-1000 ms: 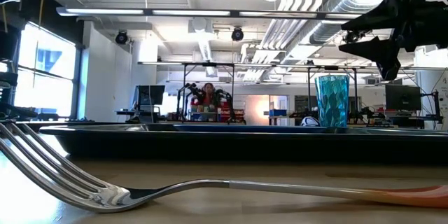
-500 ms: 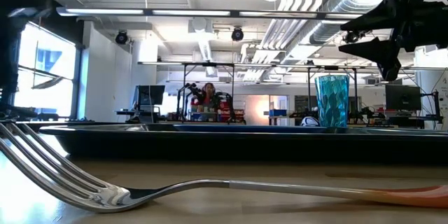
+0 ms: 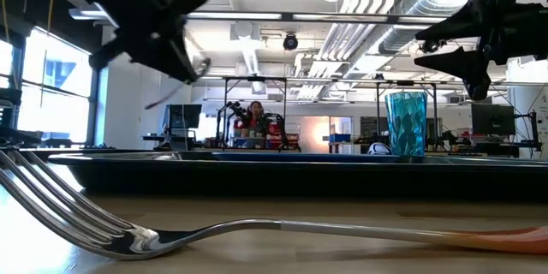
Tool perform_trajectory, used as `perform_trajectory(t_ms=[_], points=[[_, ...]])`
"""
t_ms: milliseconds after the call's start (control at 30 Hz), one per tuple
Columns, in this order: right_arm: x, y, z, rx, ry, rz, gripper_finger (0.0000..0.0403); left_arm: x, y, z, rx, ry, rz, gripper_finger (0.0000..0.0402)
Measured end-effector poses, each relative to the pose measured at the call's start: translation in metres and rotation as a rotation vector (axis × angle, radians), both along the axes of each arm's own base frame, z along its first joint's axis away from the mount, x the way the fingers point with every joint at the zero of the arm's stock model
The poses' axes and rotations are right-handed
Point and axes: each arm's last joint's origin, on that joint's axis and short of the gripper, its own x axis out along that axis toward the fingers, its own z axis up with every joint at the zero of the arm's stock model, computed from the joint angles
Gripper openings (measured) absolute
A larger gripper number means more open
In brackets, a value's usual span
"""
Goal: Pick and place plate/cup/fork/spoon on tray
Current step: Put the orange spoon to the left of the blue plate on the black tray, then put the orange fork to the right of the orange spoon on the black tray
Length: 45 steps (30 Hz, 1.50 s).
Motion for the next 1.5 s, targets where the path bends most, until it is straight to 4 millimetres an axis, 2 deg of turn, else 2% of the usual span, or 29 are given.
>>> perform_trajectory(t_ms=[67, 333, 533, 700, 900, 1100, 1200, 1333, 1400, 1500], points=[[0.000, 0.000, -0.001, -0.002, 0.006, 0.000, 0.0190, 0.008, 0.006, -0.005, -0.046, 0.006, 0.005, 0.0011], [0.001, 0.001, -0.004, 0.012, 0.030, -0.002, 0.0190, 0.016, 0.026, -0.036, -0.143, 0.152, 0.096, 0.0010], [0.002, 0.001, -0.005, 0.018, 0.033, -0.005, 0.0190, 0.021, 0.027, -0.058, -0.200, 0.244, 0.091, 0.0011], [0.002, 0.001, -0.005, 0.017, 0.034, -0.004, 0.0190, 0.022, 0.026, -0.070, -0.220, 0.288, 0.107, 0.0027], [0.002, 0.000, -0.005, 0.013, 0.037, -0.009, 0.0190, 0.021, 0.026, -0.071, -0.207, 0.323, 0.078, 0.0056], [0.002, 0.001, -0.007, -0.023, 0.062, 0.004, 0.0190, 0.015, 0.027, -0.047, -0.068, 0.334, -0.049, 0.0081], [0.004, 0.002, -0.010, -0.054, 0.094, 0.005, 0.0190, 0.012, 0.015, -0.023, 0.103, 0.282, -0.180, 0.0084], [0.008, 0.004, -0.013, -0.065, 0.117, 0.035, 0.0190, 0.015, -0.023, 0.000, 0.322, 0.132, -0.361, 0.0080], [0.011, 0.005, -0.015, -0.076, 0.127, 0.045, 0.0190, 0.020, -0.044, 0.004, 0.389, 0.073, -0.491, 0.0076], [0.016, 0.007, -0.016, -0.063, 0.119, 0.041, 0.0190, 0.032, -0.078, 0.001, 0.458, -0.021, -0.781, 0.0072]])
